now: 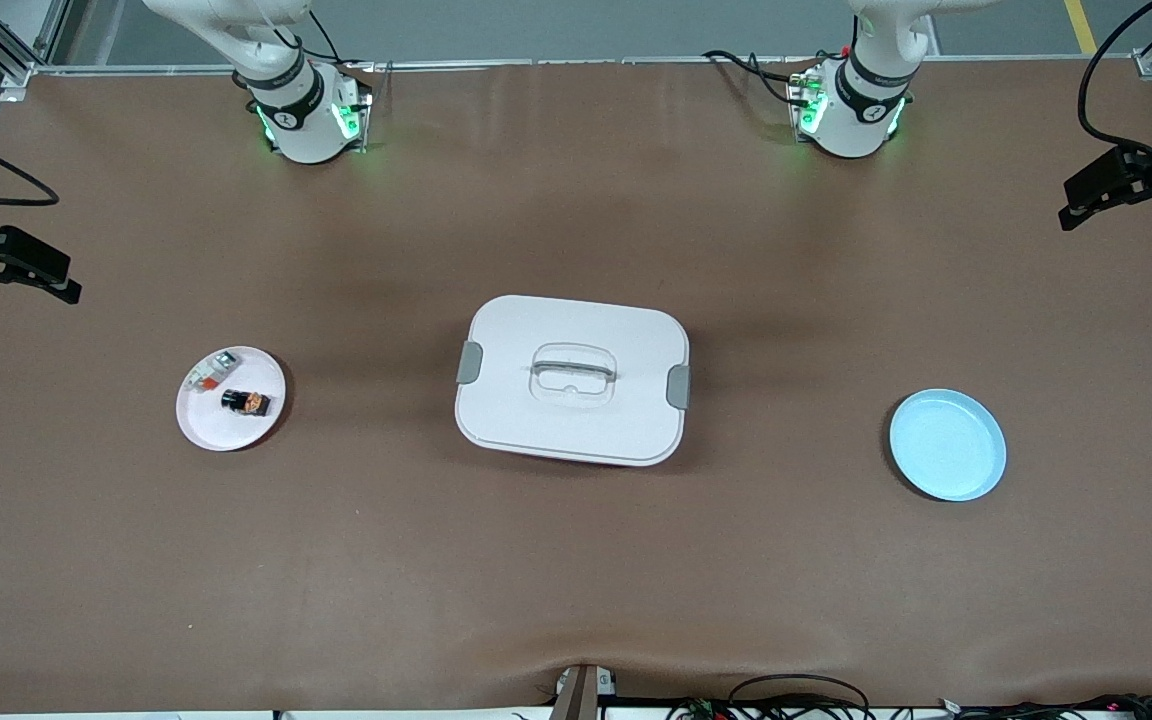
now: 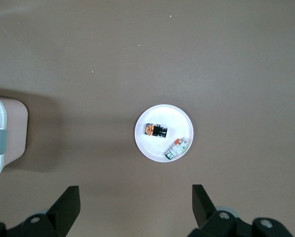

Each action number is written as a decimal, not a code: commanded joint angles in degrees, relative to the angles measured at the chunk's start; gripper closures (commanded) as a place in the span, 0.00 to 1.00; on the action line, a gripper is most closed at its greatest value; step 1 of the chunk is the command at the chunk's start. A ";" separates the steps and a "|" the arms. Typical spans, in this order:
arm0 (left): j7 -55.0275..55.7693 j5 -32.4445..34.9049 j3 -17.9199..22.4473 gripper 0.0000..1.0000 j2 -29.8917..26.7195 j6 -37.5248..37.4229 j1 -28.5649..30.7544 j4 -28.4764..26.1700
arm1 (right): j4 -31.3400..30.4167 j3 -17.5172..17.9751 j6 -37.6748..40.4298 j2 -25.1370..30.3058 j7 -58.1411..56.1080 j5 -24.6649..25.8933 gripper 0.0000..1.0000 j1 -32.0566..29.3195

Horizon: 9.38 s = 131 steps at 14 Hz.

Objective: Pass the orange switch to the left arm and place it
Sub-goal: 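Move the right gripper toward the white plate with the switch, then lower the right gripper over the orange-black switch on the plate, then close the right gripper on the orange-black switch, then lift the switch with the right gripper while the left gripper approaches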

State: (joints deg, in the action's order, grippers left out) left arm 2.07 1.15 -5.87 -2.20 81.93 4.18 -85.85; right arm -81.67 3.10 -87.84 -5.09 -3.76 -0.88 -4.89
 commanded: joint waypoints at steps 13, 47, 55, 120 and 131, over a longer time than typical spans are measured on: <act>-1.19 -0.63 -0.63 0.00 1.58 -0.11 -0.84 0.77 | -0.06 0.50 0.66 0.35 0.25 -0.18 0.00 -0.39; -1.19 -2.03 -1.25 0.00 1.76 3.58 0.12 -0.28 | -31.97 -0.12 -36.16 -12.21 5.17 4.22 0.00 -2.32; -1.10 -2.03 -1.25 0.00 3.34 3.93 0.04 -0.28 | -31.44 -0.12 -43.90 -18.80 12.90 4.22 0.00 -1.27; 0.04 -9.06 -2.39 0.00 2.90 7.36 0.56 -2.83 | -6.32 0.76 5.13 -12.83 49.34 -5.25 0.85 21.39; 1.45 -27.75 -4.94 0.00 -4.81 13.40 1.27 -15.54 | 1.52 0.59 -1.00 -13.54 81.53 -30.06 0.86 31.15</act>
State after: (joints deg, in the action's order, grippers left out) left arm 3.57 -22.03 -10.34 -1.53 91.25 4.62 -93.52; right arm -81.56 4.30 -87.10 -18.12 73.32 -29.13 24.04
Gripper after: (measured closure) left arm 0.000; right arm 0.282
